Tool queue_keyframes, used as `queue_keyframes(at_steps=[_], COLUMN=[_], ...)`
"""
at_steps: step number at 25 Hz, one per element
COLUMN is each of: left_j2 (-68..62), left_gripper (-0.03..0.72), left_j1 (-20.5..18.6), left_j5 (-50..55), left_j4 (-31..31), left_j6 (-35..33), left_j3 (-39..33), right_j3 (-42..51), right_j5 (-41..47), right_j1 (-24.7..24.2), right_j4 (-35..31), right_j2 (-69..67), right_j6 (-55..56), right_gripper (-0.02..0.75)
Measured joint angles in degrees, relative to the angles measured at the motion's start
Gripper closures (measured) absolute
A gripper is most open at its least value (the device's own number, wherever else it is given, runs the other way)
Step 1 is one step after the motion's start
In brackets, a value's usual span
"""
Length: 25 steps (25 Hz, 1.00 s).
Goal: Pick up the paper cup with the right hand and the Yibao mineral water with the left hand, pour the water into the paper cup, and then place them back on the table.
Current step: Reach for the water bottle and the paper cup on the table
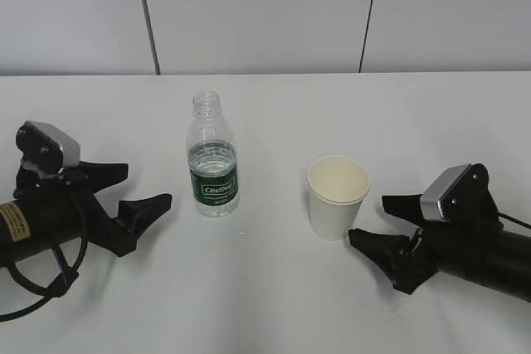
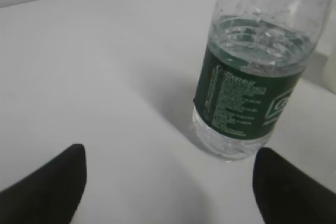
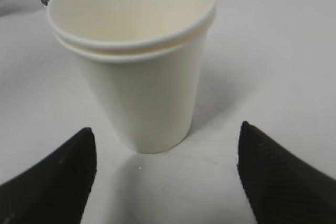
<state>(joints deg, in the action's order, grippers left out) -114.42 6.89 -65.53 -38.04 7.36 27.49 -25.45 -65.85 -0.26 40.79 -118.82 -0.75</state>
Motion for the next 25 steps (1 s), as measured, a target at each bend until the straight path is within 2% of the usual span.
queue_keyframes(at_steps=[6,25], left_j2=[-0.1,-0.2], left_gripper=[0.1,0.1], left_j1=[1.1,1.1], left_j5=[0.0,0.0], left_j4=[0.1,0.4], left_j6=[0.1,0.2], left_j3=[0.3,0.3], right_j3=[-2.6,-8.9], right_j5=[0.0,0.0], right_j1=[0.2,0.2], right_j4=[3.0,9.8], right_j2=[-0.7,-5.4], right_j6=[0.0,1.3], right_gripper=[0.084,0.094])
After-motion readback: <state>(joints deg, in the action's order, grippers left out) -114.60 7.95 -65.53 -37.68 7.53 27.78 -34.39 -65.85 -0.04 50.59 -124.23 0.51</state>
